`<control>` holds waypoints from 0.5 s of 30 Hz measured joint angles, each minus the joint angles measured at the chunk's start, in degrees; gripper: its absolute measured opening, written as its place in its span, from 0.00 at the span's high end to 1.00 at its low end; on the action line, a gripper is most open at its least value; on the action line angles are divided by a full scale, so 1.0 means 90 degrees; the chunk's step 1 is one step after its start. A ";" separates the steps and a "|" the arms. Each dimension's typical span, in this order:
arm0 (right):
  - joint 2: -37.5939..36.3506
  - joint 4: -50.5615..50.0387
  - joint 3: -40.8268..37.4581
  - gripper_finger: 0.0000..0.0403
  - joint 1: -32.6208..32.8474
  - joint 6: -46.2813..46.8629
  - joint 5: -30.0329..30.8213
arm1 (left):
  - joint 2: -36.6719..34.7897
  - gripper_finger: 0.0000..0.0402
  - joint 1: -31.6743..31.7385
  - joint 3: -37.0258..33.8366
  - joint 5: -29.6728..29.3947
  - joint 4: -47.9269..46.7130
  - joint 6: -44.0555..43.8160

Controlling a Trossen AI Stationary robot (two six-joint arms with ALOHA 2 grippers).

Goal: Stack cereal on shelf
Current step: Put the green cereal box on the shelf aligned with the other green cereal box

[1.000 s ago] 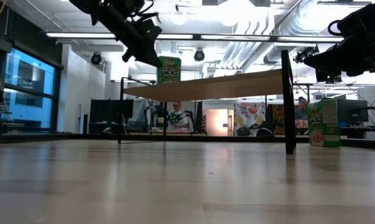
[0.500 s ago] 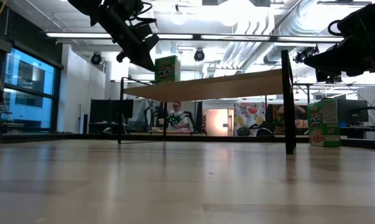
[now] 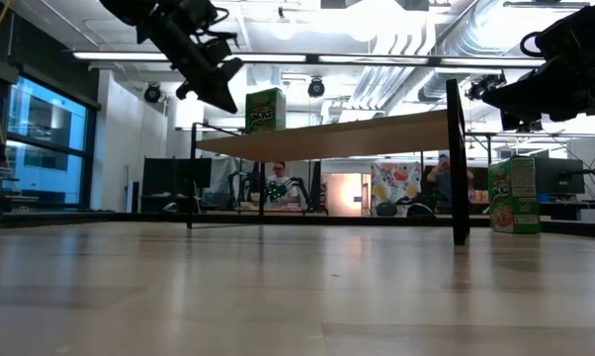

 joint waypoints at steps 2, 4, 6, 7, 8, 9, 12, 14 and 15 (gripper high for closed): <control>-0.0001 0.0002 -0.0002 1.00 0.0000 -0.0009 0.0000 | -0.0201 1.00 0.0029 -0.0039 0.0291 -0.0044 0.0034; 0.0001 0.0001 -0.0002 1.00 0.0000 -0.0002 0.0000 | -0.0465 1.00 0.0022 -0.0210 0.0603 0.0058 0.0039; 0.0001 0.0000 0.0000 1.00 0.0000 -0.0007 0.0000 | -0.0777 1.00 -0.0014 -0.0577 0.0897 0.0478 0.0038; 0.0000 0.0001 -0.0002 1.00 0.0000 -0.0007 0.0000 | -0.0948 1.00 -0.0041 -0.0842 0.1038 0.0771 0.0010; 0.0001 0.0000 -0.0002 1.00 0.0000 -0.0005 0.0000 | -0.1130 1.00 -0.0066 -0.1153 0.1198 0.1132 -0.0033; 0.0001 0.0002 -0.0002 1.00 -0.0001 0.0000 0.0000 | -0.1331 1.00 -0.0089 -0.1492 0.1369 0.1540 -0.0056; -0.0001 0.0000 0.0000 1.00 0.0000 -0.0006 0.0000 | -0.1888 1.00 -0.0182 -0.2523 0.1892 0.2838 -0.0020; -0.0001 0.0000 -0.0001 1.00 0.0000 -0.0001 0.0000 | -0.2208 1.00 -0.0245 -0.3173 0.2249 0.3660 -0.0040; 0.0001 0.0001 -0.0001 1.00 0.0000 -0.0007 0.0000 | -0.2350 1.00 -0.0278 -0.3457 0.2413 0.4080 -0.0135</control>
